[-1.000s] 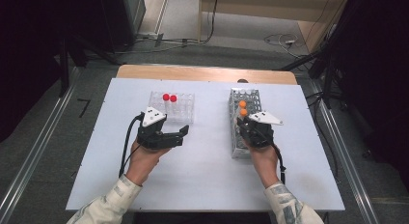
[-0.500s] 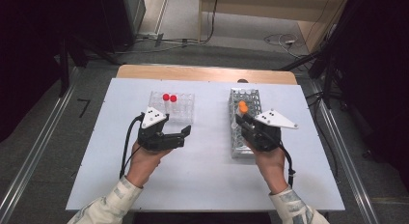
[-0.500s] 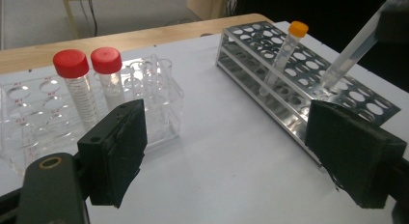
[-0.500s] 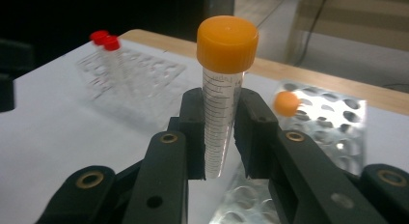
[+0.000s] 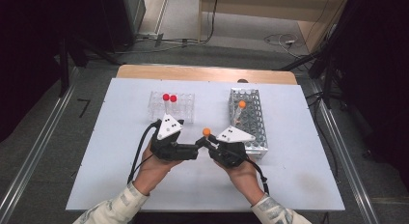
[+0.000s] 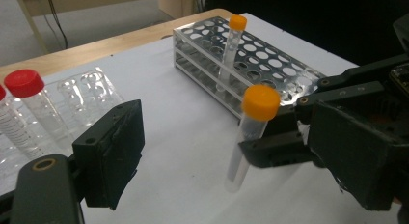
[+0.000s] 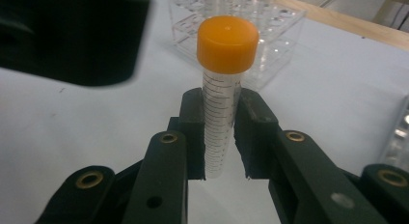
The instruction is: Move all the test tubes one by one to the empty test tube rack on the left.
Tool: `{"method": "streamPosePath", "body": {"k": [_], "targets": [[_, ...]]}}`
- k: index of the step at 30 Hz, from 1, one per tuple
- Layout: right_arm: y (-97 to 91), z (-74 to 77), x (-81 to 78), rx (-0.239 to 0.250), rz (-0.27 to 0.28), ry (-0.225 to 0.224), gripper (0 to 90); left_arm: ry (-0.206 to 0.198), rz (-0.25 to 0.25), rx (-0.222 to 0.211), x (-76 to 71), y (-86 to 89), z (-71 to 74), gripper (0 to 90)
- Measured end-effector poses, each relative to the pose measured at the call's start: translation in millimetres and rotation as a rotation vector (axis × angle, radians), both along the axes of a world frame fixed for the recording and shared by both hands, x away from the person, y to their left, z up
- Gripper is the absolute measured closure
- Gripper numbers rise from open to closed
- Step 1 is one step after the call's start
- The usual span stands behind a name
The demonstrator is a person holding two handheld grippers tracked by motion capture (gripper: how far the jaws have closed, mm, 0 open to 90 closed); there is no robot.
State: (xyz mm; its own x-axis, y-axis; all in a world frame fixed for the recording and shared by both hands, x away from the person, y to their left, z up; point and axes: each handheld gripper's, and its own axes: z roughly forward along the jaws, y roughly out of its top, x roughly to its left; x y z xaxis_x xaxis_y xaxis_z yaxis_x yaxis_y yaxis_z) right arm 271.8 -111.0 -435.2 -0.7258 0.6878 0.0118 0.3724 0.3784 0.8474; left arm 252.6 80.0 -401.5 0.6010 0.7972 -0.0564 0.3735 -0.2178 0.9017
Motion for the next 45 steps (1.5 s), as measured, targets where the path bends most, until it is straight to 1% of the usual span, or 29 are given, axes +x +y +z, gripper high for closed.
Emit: {"method": "streamPosePath", "body": {"k": [3,5,6,7,9,11,12,13,15,16,18,23,25,28,30,33,35,37,40,42,45], "targets": [[5.2,-0.3,-3.6,0.000,0.020,-0.006,71.9,-0.002,-0.012,0.008,-1.8,-5.1,-1.8,18.1],[7.2,-0.3,-5.3,0.000,0.031,-0.007,71.8,-0.009,-0.024,0.016,-3.4,-7.1,-3.0,24.1],[7.7,-0.3,-5.9,-0.002,0.035,-0.005,71.8,-0.023,-0.025,0.014,-4.8,-8.0,-3.7,28.6],[8.4,-0.3,-6.4,0.000,0.038,-0.004,71.8,-0.035,-0.032,0.020,-6.0,-8.8,-4.4,35.1],[9.0,-0.3,-7.6,-0.003,0.044,-0.005,71.8,-0.051,-0.033,0.043,-7.6,-10.1,-5.0,46.1],[9.8,-0.2,-8.4,-0.004,0.050,-0.010,71.8,-0.049,-0.039,0.032,-7.7,-9.9,-5.3,57.4],[10.0,-0.1,-8.7,-0.005,0.051,-0.013,71.8,-0.047,-0.041,0.032,-7.4,-9.7,-5.6,61.8],[10.2,0.1,-9.1,-0.005,0.053,-0.012,71.8,-0.044,-0.045,0.033,-6.9,-9.6,-5.8,64.2],[10.7,0.3,-9.6,-0.004,0.054,-0.013,71.8,-0.035,-0.049,0.037,-6.3,-9.4,-6.7,65.7],[10.9,0.4,-9.8,-0.003,0.052,-0.011,71.8,-0.032,-0.049,0.031,-6.1,-9.8,-7.2,66.3],[11.1,0.4,-9.9,-0.004,0.055,-0.014,71.8,-0.029,-0.048,0.030,-5.8,-9.9,-7.7,69.3],[10.7,0.8,-9.6,0.004,0.060,-0.011,70.2,-0.023,-0.050,0.020,-4.3,-6.8,-6.1,69.9],[9.5,1.9,-9.3,0.007,0.063,-0.001,64.8,-0.022,-0.041,0.011,-2.9,-3.0,-4.4,69.9],[5.2,4.5,-7.1,0.010,0.056,0.004,55.0,-0.008,-0.022,-0.009,0.3,5.6,-2.2,69.9],[0.3,5.9,-4.2,0.012,0.044,0.003,50.1,0.001,-0.004,-0.016,3.5,11.8,-1.6,69.9],[-9.1,6.2,1.8,-0.004,0.010,0.000,43.6,0.006,0.028,-0.015,9.6,21.9,-0.1,69.9],[-17.4,6.8,5.6,0.003,-0.013,0.005,42.0,0.013,0.051,-0.027,13.5,30.5,2.0,69.9],[-25.1,8.5,8.1,0.010,-0.032,-0.001,40.2,0.012,0.079,-0.036,16.8,39.3,4.8,69.9],[-35.8,10.9,11.0,0.013,-0.052,-0.009,39.4,0.003,0.120,-0.035,21.2,52.3,10.5,69.9],[-41.5,11.8,12.6,0.017,-0.065,-0.006,39.2,-0.005,0.150,-0.028,24.8,61.1,15.0,69.9],[-47.0,13.2,14.0,0.022,-0.079,-0.009,39.2,-0.009,0.189,-0.021,31.1,73.7,21.4,69.9]]}}
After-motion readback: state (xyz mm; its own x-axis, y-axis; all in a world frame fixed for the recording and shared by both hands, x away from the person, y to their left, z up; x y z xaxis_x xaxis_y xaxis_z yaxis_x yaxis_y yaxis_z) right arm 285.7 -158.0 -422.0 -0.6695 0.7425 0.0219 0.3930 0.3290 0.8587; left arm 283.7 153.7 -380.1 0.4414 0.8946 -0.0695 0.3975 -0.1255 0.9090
